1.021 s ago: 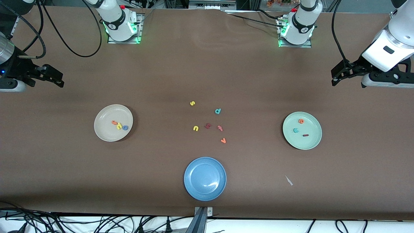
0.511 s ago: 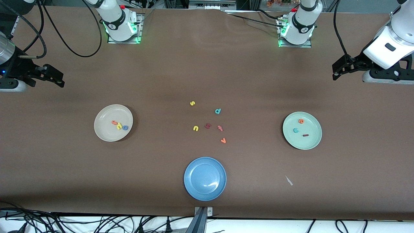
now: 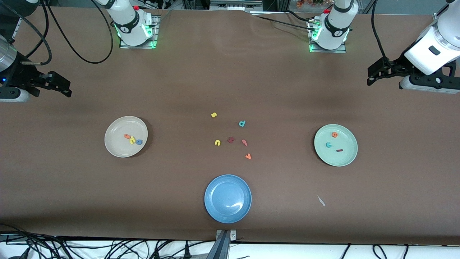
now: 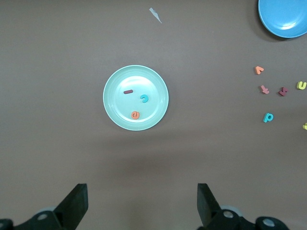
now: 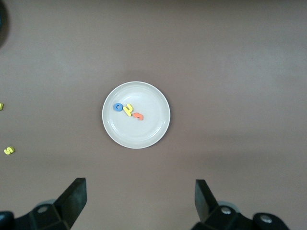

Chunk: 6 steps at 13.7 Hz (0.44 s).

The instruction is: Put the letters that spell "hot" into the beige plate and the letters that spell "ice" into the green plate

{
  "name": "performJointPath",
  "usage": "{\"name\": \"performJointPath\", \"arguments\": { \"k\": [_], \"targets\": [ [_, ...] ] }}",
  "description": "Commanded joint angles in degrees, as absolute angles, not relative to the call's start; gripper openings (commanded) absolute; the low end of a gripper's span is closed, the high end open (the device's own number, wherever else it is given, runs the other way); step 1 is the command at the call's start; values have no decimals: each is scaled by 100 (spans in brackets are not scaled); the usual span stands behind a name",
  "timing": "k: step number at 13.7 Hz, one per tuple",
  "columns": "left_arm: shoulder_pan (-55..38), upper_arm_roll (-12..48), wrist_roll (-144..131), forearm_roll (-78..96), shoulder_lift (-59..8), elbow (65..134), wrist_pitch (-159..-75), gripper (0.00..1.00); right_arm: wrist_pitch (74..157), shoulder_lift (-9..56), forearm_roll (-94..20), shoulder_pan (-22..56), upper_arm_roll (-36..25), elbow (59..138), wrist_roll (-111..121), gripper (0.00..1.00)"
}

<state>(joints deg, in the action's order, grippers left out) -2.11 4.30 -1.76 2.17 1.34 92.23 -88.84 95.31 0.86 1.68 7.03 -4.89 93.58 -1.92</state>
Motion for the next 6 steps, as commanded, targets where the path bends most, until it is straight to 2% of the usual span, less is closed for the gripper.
{"name": "performJointPath", "arguments": {
  "k": [1, 6],
  "targets": [
    [-193, 404, -26, 290, 35, 8991, -8614, 100, 9422, 79, 97, 712, -501, 9272, -105, 100],
    [-202, 413, -26, 281, 26, 8991, -8622, 100, 9422, 79, 97, 712, -510, 9272, -105, 100]
  ]
}}
